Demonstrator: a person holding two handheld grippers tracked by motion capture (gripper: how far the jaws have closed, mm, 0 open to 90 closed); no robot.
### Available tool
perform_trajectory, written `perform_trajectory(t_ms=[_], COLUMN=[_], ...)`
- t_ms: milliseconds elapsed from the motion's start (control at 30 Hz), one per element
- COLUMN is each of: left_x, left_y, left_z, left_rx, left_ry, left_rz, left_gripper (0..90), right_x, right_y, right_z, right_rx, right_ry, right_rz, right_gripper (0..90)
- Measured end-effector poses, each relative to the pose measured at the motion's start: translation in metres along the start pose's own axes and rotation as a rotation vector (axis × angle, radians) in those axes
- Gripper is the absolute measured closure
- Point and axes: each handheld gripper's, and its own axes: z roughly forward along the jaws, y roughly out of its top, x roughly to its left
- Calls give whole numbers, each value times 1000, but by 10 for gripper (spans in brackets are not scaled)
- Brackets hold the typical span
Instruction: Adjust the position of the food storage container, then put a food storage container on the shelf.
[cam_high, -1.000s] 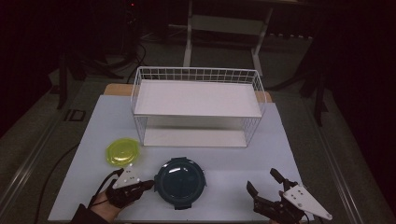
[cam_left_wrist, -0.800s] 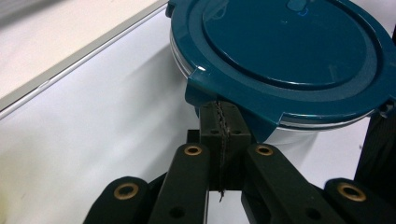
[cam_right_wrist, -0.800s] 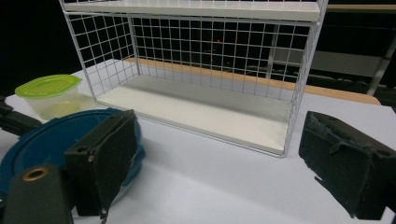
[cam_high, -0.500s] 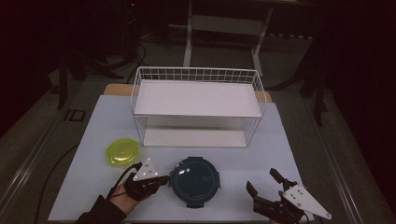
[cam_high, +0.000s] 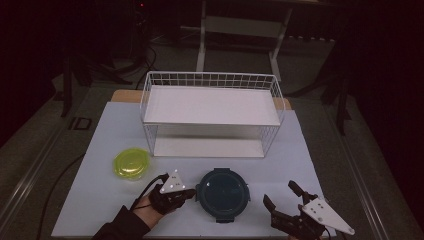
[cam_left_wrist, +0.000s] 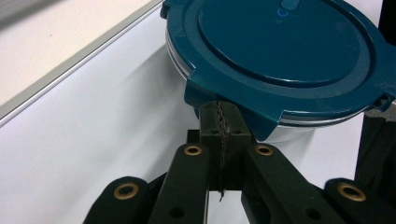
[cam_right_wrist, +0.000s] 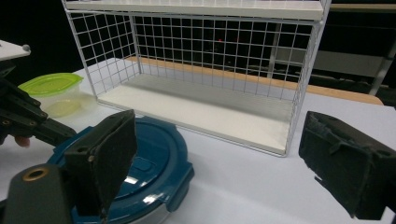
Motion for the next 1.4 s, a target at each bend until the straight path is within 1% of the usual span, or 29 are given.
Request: perform_trajectory(t_ms=[233, 333, 367, 400, 433, 467, 500, 533, 600, 633, 667, 700, 767, 800, 867, 900, 967, 1000, 1033, 1067, 1100, 1133, 1167, 1200, 1233, 1267, 1300, 1367, 1400], left_x=[-2, 0, 1, 4, 5, 7, 8, 7, 4, 2, 1, -2, -4, -5, -7, -7, -8, -8, -8, -9, -10, -10, -9, -8, -7, -5, -2, 2, 3], left_y=[5, 6, 7, 7, 7, 8, 10, 11, 14, 15, 17, 20, 24, 26, 31, 34, 38, 40, 41, 42, 42, 42, 42, 42, 42, 42, 42, 43, 42], left_z=[8, 7, 5, 3, 0, -3, -5, -9, -14, -18, -21, -24, -31, -33, -38, -40, -42, -42, -41, -40, -39, -37, -36, -34, -32, -30, -28, -27, -26], left_rx=[-9, -5, -9, -26, -41, -57, -73, -92, -122, -135, -135, -149, -184, -199, -217, -234, -240, -241, -245, -247, -244, -235, -231, -229, -221, -211, -202, -184, -186], left_ry=[-3, -19, -10, -32, -40, -51, -70, -73, -70, -88, -108, -105, -128, -134, -137, -148, -156, -158, -162, -169, -175, -172, -176, -176, -178, -191, -196, -201, -204], left_rz=[-10, -16, -17, -30, -50, -69, -86, -91, -87, -73, -75, -87, -125, -141, -147, -151, -159, -166, -173, -174, -173, -176, -180, -190, -203, -224, -251, -280, -295], left_gripper=[888, 881, 840, 769, 704, 663, 596, 531, 394, 286, 181, 144, 131, 103, 48, 43, 24, 18, 18, 18, 18, 18, 18, 18, 18, 18, 19, 19, 19], right_x=[1, 1, 0, 0, 0, -1, 0, 0, 1, 2, 2, 3, 3, 4, 5, 6, 7, 7, 7, 8, 7, 7, 7, 7, 7, 6, 5, 2, 1], right_y=[0, 0, 0, 0, 0, -1, -1, -1, -1, -1, 0, 0, 0, 0, 1, 1, 4, 5, 6, 8, 9, 10, 12, 13, 14, 15, 17, 20, 21], right_z=[0, 0, -1, -1, -1, -1, 0, 0, 0, 0, 0, 0, 1, 1, 1, 1, 1, 1, 1, 1, 1, 1, 1, 1, 2, 2, 2, 5, 6], right_rx=[3, 0, -1, -3, -6, -7, -8, -5, -9, -7, 1, 8, 15, 20, 19, 21, 24, 21, 20, 31, 30, 27, 33, 42, 59, 63, 67, 83, 85], right_ry=[5, 4, 4, 4, 9, 13, 16, 22, 30, 34, 39, 41, 50, 47, 52, 52, 55, 60, 54, 57, 80, 83, 77, 82, 98, 107, 107, 107, 109], right_rz=[-4, -3, -2, 2, 9, 13, 16, 20, 16, 10, 1, -5, -16, -22, -24, -26, -41, -37, -33, -32, -21, -21, -26, -22, 6, 16, 28, 40, 49], right_gripper=[111, 111, 111, 111, 111, 111, 111, 111, 110, 110, 110, 110, 107, 106, 106, 106, 107, 109, 146, 137, 146, 152, 151, 152, 158, 166, 174, 178, 178])
